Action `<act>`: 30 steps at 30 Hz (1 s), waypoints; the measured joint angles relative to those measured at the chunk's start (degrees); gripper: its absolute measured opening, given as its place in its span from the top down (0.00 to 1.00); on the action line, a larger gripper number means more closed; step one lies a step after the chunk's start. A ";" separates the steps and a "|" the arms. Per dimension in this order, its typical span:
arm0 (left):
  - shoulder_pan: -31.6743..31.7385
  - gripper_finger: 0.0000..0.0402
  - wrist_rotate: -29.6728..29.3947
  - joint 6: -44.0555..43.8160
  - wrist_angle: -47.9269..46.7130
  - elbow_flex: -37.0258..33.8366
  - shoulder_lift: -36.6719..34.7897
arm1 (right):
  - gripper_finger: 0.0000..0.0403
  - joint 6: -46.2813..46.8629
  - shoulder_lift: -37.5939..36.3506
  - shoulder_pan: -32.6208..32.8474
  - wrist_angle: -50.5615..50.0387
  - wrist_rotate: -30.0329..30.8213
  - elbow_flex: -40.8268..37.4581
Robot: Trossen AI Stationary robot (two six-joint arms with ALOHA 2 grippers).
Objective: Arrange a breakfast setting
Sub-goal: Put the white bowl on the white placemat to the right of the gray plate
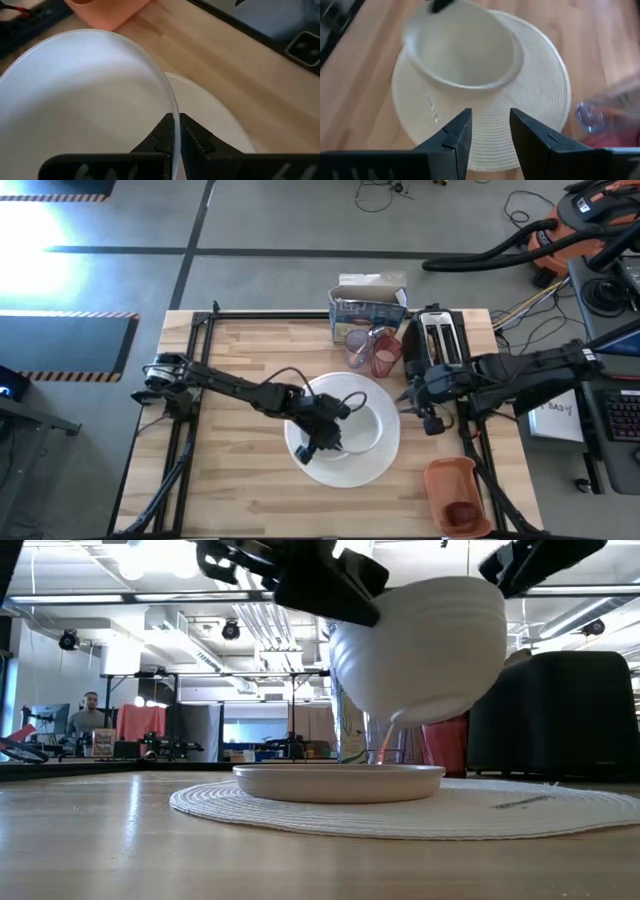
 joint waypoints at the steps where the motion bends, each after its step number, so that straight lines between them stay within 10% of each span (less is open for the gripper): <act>1: 0.63 1.00 0.45 0.48 0.31 0.51 0.38 | 0.69 -2.51 1.13 0.00 -0.97 -0.90 1.08; 30: 8.84 1.00 10.92 8.49 -6.09 12.59 5.68 | 0.78 -28.70 24.04 0.35 -19.92 -5.28 16.15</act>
